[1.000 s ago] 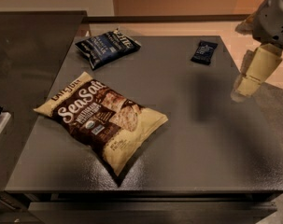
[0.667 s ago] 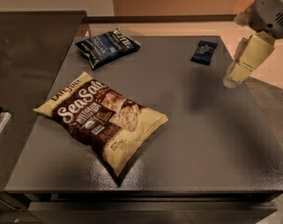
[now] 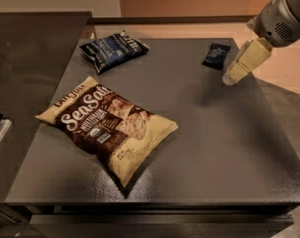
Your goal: Pick rxbar blueberry
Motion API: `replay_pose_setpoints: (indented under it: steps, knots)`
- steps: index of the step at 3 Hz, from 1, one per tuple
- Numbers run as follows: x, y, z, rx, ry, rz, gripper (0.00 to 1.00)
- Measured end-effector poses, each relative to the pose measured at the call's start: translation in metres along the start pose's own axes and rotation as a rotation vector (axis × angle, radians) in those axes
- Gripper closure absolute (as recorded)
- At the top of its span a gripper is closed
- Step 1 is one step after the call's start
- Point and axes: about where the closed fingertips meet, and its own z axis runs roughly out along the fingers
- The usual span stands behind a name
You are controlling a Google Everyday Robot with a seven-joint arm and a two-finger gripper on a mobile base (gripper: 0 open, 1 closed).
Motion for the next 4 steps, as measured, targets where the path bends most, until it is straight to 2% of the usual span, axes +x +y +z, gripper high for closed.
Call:
replay_pose_setpoints:
  steps: [2, 4]
  knots:
    - [0.027, -0.037, 0.07, 0.068, -0.081, 0.109, 0.0]
    - [0.043, -0.081, 0.114, 0.106, -0.13, 0.235, 0.0]
